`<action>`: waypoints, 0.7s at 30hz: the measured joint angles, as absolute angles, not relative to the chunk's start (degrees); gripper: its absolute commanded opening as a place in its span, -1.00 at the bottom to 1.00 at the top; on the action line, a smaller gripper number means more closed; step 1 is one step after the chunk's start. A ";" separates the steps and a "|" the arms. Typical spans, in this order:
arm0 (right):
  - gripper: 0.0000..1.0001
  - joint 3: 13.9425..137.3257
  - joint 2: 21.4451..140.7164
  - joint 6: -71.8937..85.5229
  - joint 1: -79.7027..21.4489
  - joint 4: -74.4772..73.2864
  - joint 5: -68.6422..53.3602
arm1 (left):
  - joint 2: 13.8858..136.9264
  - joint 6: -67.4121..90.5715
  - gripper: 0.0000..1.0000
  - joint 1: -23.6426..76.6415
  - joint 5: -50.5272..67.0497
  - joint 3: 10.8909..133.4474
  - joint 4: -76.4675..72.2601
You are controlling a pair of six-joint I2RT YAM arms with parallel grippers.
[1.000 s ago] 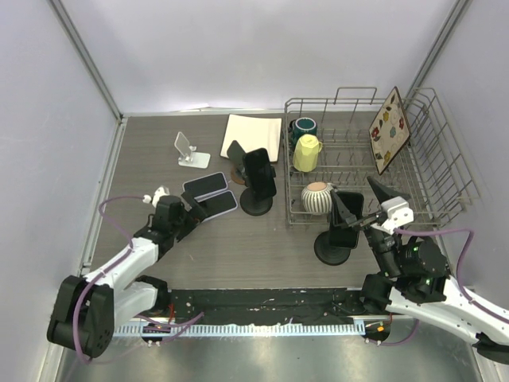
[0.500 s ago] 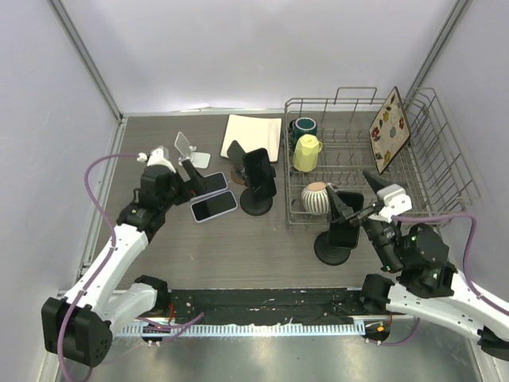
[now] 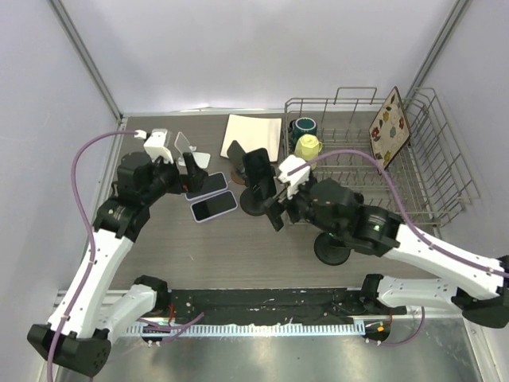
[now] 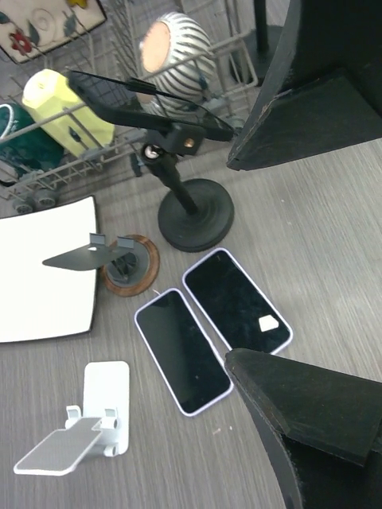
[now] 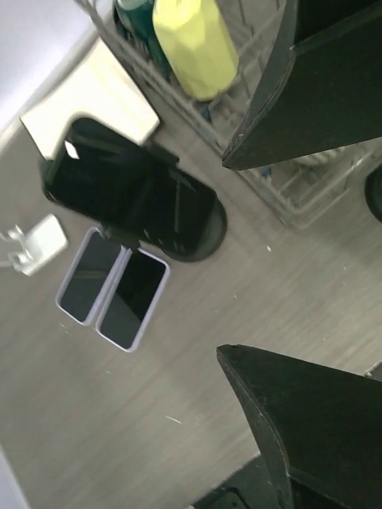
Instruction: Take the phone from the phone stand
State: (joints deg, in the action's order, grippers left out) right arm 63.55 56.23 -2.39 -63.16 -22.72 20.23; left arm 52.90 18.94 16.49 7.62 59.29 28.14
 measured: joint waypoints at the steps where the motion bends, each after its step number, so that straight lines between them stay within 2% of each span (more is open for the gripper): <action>1: 0.94 63.55 57.63 -1.52 -63.16 -23.55 19.07 | 51.70 18.15 0.99 16.49 7.55 58.41 28.12; 10: 0.94 73.60 74.13 3.88 -60.71 -25.58 12.62 | 40.99 14.70 0.99 16.58 4.47 44.18 26.50; 15: 0.94 81.65 83.07 8.75 -52.53 -26.85 12.45 | 38.79 13.82 1.00 18.26 -0.43 42.98 26.79; 21: 0.94 86.28 87.61 11.31 -47.62 -28.05 16.62 | 35.97 12.97 1.00 19.46 -3.44 42.98 26.65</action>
